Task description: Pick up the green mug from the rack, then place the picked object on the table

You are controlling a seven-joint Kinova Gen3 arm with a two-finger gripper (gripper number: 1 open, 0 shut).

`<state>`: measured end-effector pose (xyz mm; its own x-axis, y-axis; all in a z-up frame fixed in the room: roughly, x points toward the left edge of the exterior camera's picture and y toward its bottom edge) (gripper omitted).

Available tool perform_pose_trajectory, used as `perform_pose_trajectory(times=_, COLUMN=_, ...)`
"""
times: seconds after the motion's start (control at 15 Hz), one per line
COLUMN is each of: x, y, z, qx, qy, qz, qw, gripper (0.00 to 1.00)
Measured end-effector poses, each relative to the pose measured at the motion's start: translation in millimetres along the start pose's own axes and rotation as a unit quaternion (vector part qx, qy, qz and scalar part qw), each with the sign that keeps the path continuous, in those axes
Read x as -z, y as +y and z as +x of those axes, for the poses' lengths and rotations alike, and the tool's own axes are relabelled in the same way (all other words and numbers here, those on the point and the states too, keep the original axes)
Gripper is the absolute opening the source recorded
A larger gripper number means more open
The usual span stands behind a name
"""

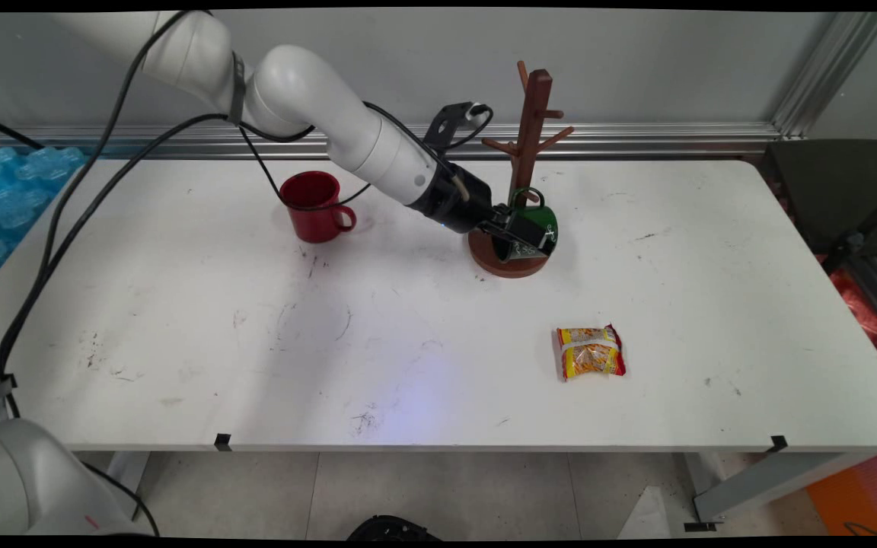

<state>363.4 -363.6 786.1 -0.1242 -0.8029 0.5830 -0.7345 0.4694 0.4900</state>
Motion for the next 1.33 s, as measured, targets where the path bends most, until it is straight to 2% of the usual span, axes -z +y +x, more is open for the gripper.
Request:
perform_pose_trajectory(times=0.13, x=-3.7, y=-1.2, z=0.2, qx=0.007, qy=0.004, qz=-0.002, qw=1.0, gripper=1.0)
perform_pose_trajectory(times=0.2, x=-4.8, y=-1.6, z=0.2, qx=0.009, qy=0.006, qz=-0.003, qw=0.9999, gripper=0.0)
perform_pose_trajectory(times=0.8, x=-10.5, y=-1.9, z=-3.5, qx=0.017, qy=0.01, qz=-0.008, qw=0.9998, gripper=0.0)
perform_pose_trajectory(times=1.33, x=-5.7, y=7.1, z=-5.1, qx=0.011, qy=0.012, qz=-0.023, qw=0.9996, gripper=0.0)
